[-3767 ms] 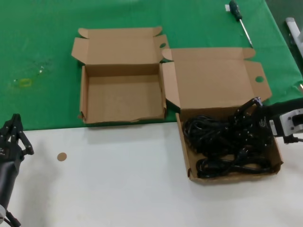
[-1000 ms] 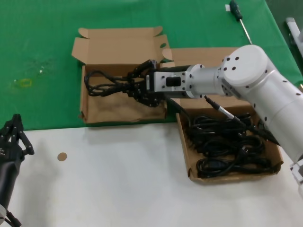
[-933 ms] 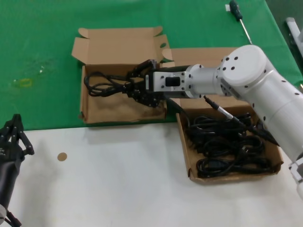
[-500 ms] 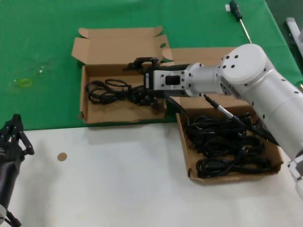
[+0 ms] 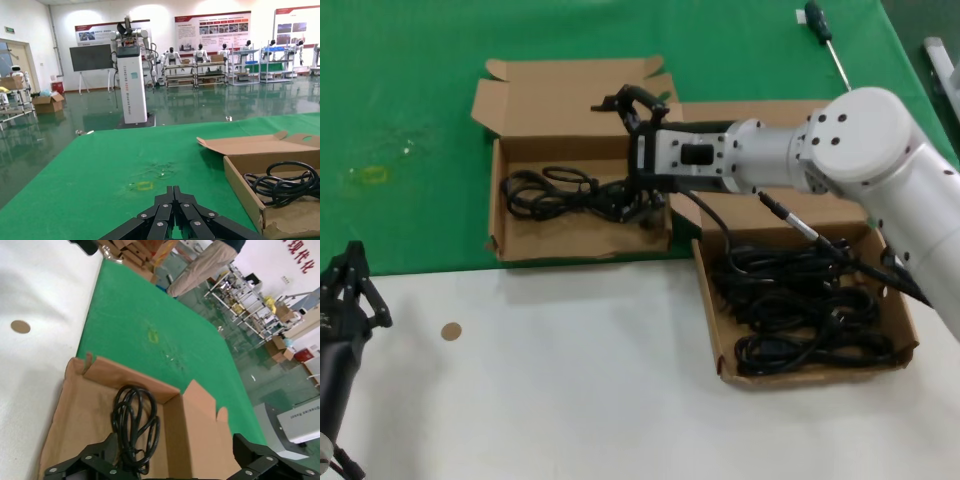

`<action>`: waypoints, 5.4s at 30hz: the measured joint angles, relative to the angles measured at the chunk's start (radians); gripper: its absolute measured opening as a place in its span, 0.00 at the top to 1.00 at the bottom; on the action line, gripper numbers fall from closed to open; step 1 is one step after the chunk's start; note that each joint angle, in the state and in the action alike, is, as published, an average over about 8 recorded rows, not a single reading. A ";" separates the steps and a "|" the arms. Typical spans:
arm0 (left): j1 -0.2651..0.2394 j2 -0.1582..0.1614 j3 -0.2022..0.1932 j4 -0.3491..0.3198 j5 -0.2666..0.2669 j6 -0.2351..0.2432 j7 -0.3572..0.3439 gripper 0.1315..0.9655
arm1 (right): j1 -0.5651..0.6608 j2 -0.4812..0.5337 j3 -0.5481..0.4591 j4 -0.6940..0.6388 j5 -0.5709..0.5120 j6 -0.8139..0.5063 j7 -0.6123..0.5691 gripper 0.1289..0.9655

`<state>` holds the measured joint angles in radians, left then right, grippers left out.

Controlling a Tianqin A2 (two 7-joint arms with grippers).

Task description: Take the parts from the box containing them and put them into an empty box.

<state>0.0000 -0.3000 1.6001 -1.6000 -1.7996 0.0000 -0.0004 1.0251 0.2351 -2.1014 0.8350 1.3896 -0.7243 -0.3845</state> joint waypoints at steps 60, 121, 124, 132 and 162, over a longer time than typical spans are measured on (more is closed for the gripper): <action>0.000 0.000 0.000 0.000 0.000 0.000 0.001 0.13 | -0.614 0.051 0.296 0.484 0.235 0.428 0.251 0.00; 0.000 0.000 0.000 0.000 0.000 0.000 0.000 0.00 | -0.992 0.064 0.485 0.742 0.396 0.700 0.374 0.00; 0.000 0.000 0.000 0.000 0.000 0.000 0.000 0.00 | -0.992 0.064 0.485 0.742 0.396 0.700 0.374 0.00; 0.000 0.000 0.000 0.000 0.000 0.000 0.000 0.00 | -0.992 0.064 0.485 0.742 0.396 0.700 0.374 0.00; 0.000 0.000 0.000 0.000 0.000 0.000 0.000 0.00 | -0.992 0.064 0.485 0.742 0.396 0.700 0.374 0.00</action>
<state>0.0000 -0.3000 1.6000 -1.6000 -1.8000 0.0000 0.0000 0.0335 0.2988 -1.6168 1.5771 1.7857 -0.0241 -0.0109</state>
